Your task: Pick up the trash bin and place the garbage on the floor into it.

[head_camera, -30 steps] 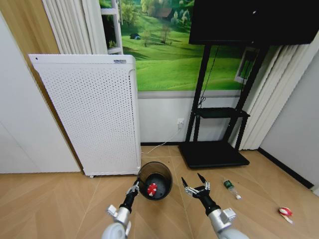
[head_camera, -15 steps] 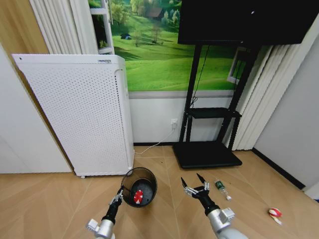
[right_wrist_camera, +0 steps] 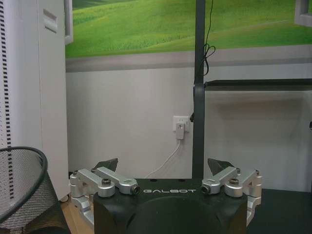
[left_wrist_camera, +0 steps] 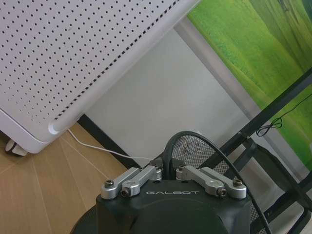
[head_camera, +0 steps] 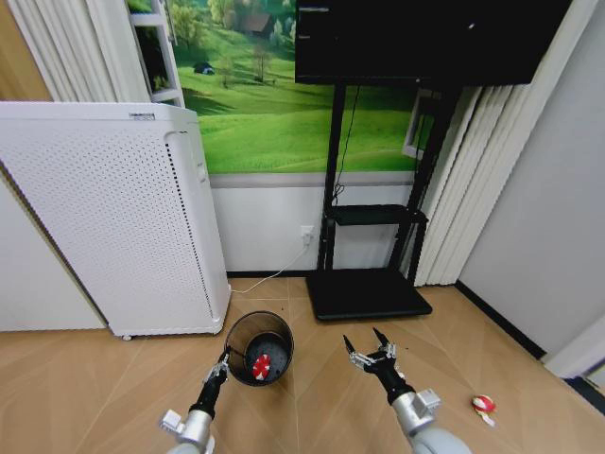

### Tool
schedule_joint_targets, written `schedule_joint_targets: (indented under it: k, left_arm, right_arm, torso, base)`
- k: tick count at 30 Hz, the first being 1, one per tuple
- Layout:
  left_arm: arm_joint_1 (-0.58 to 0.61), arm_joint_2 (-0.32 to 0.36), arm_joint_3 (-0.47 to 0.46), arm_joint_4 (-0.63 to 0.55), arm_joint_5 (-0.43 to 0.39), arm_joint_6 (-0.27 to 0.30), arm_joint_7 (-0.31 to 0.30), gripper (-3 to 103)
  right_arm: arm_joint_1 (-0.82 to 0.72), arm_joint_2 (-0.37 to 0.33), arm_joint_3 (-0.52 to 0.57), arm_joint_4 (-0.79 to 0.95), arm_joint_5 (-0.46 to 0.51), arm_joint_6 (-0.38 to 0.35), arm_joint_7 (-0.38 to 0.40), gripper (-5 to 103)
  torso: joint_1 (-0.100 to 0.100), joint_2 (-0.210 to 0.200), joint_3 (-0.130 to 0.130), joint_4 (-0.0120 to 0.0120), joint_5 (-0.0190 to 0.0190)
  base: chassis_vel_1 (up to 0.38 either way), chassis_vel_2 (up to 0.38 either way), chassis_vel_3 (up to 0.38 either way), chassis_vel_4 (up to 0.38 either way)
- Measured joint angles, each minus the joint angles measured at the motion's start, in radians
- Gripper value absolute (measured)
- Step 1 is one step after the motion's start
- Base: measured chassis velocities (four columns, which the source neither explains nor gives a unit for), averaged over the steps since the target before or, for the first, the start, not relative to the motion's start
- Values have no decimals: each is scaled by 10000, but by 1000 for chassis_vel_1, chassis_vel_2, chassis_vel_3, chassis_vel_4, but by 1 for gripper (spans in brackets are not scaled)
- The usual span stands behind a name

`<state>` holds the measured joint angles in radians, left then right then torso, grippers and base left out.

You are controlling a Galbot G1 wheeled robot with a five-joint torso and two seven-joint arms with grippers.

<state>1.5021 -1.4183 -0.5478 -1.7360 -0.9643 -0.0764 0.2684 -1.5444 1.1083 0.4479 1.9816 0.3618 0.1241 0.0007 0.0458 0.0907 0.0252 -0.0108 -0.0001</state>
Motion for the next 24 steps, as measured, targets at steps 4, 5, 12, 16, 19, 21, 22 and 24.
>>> schedule_joint_targets:
  k: [4,5,12,16,19,21,22,24]
  left_arm:
    - [-92,129,123,41,-3,3,-64,7]
    - [-89,167,156,50,-3,9,-66,7]
    - [76,204,70,42,-3,-4,-4,7]
    - [128,174,46,11,2,-24,26,7]
    - [157,153,36,-23,18,-36,38,7]
    - [177,147,35,-41,26,-38,53,7]
    - [177,147,35,-41,26,-38,53,7]
    - [191,143,37,-52,30,-39,64,7]
  right_arm:
    - [167,69,77,-232,-61,-317,317,100]
    - [176,72,129,-249,-47,-404,364,100]
    - [73,126,176,-249,-36,-497,372,100]
    - [-8,235,160,-253,-138,-472,332,100]
    - [-29,243,169,-252,-166,-437,324,100]
    - [-34,241,188,-253,-180,-417,322,100]
    - [-34,241,188,-253,-180,-417,322,100]
    - [-41,241,197,-252,-193,-408,321,100]
  torso:
    - [0,0,0,-2,2]
    - [0,0,0,-4,0]
    - [0,0,0,-3,1]
    - [0,0,0,-3,0]
    - [-1,1,0,-4,-1]
    - [-1,0,0,-2,2]
    - [-1,0,0,-2,2]
    - [-1,1,-1,-3,1]
  base:
    - [31,42,-32,-17]
    - [0,0,0,0]
    - [0,0,0,0]
    - [-33,-30,29,39]
    - [-104,-82,70,96]
    - [-163,-122,142,137]
    - [-163,-122,170,162]
    - [-175,-167,182,178]
